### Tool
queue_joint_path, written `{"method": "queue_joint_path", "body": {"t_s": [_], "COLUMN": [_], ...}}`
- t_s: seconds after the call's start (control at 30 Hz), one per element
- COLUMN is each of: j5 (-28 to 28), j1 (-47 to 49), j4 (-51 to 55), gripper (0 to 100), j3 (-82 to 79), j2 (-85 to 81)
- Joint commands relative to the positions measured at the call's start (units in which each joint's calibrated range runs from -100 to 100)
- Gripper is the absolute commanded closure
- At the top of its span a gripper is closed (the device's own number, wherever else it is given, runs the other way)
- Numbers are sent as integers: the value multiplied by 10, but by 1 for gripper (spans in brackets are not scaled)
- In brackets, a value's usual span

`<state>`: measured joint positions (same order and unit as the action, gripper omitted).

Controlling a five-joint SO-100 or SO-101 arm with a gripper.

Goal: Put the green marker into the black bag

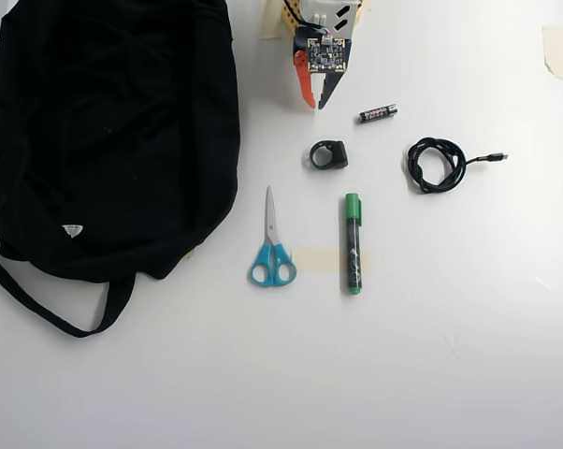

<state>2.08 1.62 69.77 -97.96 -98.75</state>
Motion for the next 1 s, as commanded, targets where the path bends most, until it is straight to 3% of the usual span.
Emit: {"method": "queue_joint_path", "body": {"t_s": [0.0,0.97], "j5": [2,2], "j1": [3,-1], "j4": [26,26], "gripper": [98,98], "j3": [-14,-14], "j2": [-9,-9]}}
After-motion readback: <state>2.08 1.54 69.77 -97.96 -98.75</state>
